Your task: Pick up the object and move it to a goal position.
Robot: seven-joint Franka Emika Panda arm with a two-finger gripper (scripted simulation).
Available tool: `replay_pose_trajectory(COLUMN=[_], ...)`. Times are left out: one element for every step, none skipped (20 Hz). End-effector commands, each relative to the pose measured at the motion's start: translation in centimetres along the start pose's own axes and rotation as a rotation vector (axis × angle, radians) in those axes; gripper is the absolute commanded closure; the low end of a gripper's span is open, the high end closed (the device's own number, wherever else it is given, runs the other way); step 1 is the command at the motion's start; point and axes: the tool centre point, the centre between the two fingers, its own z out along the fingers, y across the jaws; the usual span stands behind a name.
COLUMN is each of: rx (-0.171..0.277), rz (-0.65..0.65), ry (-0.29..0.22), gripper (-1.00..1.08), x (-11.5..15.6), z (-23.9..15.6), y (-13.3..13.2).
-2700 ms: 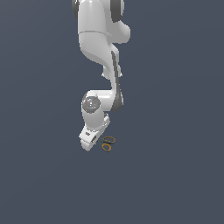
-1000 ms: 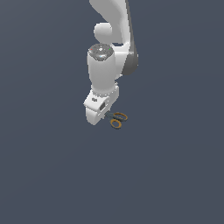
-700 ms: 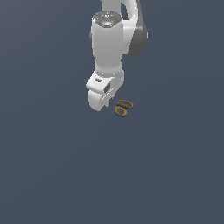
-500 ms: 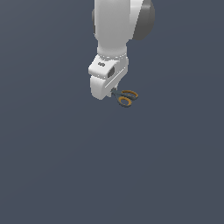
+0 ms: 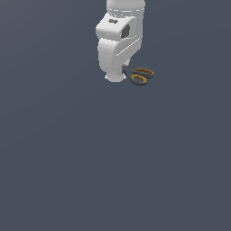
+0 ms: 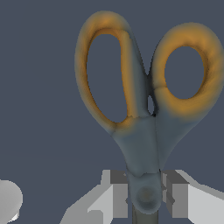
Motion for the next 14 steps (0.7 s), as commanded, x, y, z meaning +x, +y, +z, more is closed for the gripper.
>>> replay_pose_trajectory(rx=[0.001, 0.001, 0.001, 0.001, 0.001, 0.001, 0.001, 0.001, 0.001, 0.001, 0.001, 0.001, 0.001, 0.001], rz=[0.001, 0.001, 0.001, 0.001, 0.002, 0.002, 0.002, 0.002, 0.002, 0.003, 0.003, 0.003, 0.003, 0.003], ry=[0.000, 0.000, 0.000, 0.000, 0.000, 0.000, 0.000, 0.000, 0.000, 0.000, 0.000, 0.000, 0.000, 0.000], gripper=[1.08, 1.08, 1.08, 1.08, 1.08, 1.08, 1.08, 1.08, 1.08, 1.08, 1.08, 1.08, 1.08, 1.08], x=[0.2, 0.2, 0.3, 0.4, 0.4, 0.5, 0.5, 0.5, 0.6, 0.6, 0.6, 0.6, 0.6, 0.6], z=[-1.7, -2.2, -2.7, -3.1, -3.5, -3.8, -4.1, -4.3, -4.5, -4.6, -4.7, -4.7, -4.6, -4.6], y=[-0.5, -0.6, -0.7, -0.9, -0.9, -1.0, -1.1, -1.1, -1.2, -1.2, -1.1, -1.1, -1.1, -1.1])
